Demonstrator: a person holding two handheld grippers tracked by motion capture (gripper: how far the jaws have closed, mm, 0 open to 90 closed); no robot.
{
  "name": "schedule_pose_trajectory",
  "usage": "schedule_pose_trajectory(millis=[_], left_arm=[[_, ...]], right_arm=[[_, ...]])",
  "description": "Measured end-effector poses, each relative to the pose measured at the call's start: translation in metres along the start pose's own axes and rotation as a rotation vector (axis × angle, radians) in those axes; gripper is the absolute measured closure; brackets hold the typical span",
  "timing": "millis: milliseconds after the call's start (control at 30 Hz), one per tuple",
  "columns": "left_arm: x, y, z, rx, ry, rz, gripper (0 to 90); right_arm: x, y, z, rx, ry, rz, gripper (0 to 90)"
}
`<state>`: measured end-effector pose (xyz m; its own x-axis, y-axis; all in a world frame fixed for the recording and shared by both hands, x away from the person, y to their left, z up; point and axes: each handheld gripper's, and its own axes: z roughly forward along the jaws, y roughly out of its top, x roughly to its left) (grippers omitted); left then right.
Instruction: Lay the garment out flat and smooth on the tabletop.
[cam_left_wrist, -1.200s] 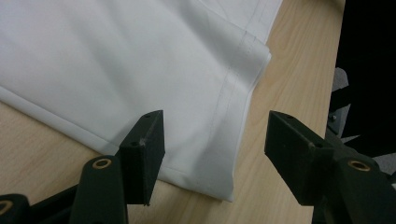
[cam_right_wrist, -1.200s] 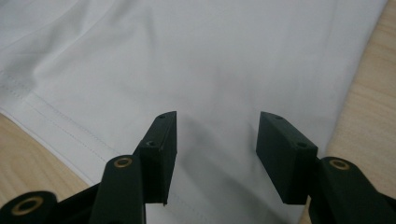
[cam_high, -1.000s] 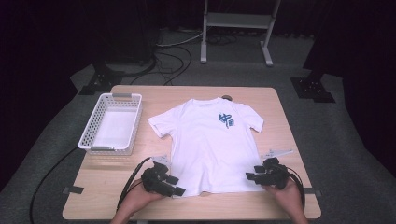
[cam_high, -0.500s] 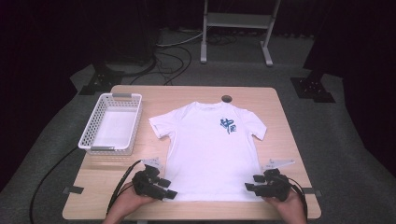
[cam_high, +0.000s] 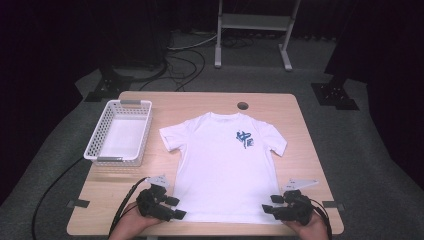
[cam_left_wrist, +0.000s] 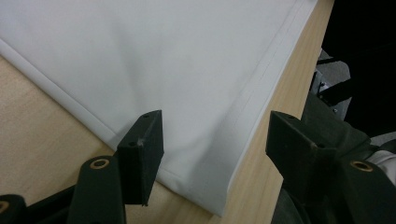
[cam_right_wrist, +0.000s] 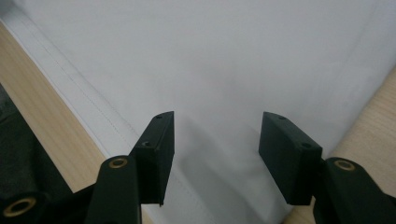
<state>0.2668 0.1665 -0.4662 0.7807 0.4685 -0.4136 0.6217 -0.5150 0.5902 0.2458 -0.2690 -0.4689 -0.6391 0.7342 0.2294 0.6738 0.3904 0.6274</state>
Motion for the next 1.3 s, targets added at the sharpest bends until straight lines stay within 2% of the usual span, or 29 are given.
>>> schedule_pose_trajectory(millis=[167,300,400,533,833,967,1100,1300], left_arm=[[-0.004,0.002,0.0,-0.009,0.022,0.027,29.8],[-0.002,0.009,0.0,-0.065,0.054,0.063,24.5],[0.004,0.017,0.001,-0.108,0.084,0.083,20.1],[0.013,0.029,0.004,-0.146,0.117,0.106,19.0],[0.029,0.048,0.018,-0.153,0.136,0.116,17.9],[0.033,0.052,0.023,-0.144,0.139,0.127,17.9],[0.036,0.052,0.027,-0.14,0.137,0.119,17.9],[0.039,0.051,0.029,-0.128,0.136,0.119,17.9]], right_arm=[[-0.001,-0.001,-0.003,0.028,0.045,0.009,43.7],[-0.006,0.004,-0.009,0.031,0.066,0.017,41.8],[-0.018,0.011,-0.012,0.028,0.062,0.034,41.4],[-0.042,0.027,-0.014,0.018,0.043,0.065,41.2],[-0.109,0.071,-0.007,-0.039,-0.011,0.166,42.3],[-0.138,0.094,-0.001,-0.054,-0.053,0.209,44.4],[-0.164,0.117,0.008,-0.066,-0.099,0.25,47.2],[-0.193,0.138,0.027,-0.059,-0.164,0.327,51.5]])
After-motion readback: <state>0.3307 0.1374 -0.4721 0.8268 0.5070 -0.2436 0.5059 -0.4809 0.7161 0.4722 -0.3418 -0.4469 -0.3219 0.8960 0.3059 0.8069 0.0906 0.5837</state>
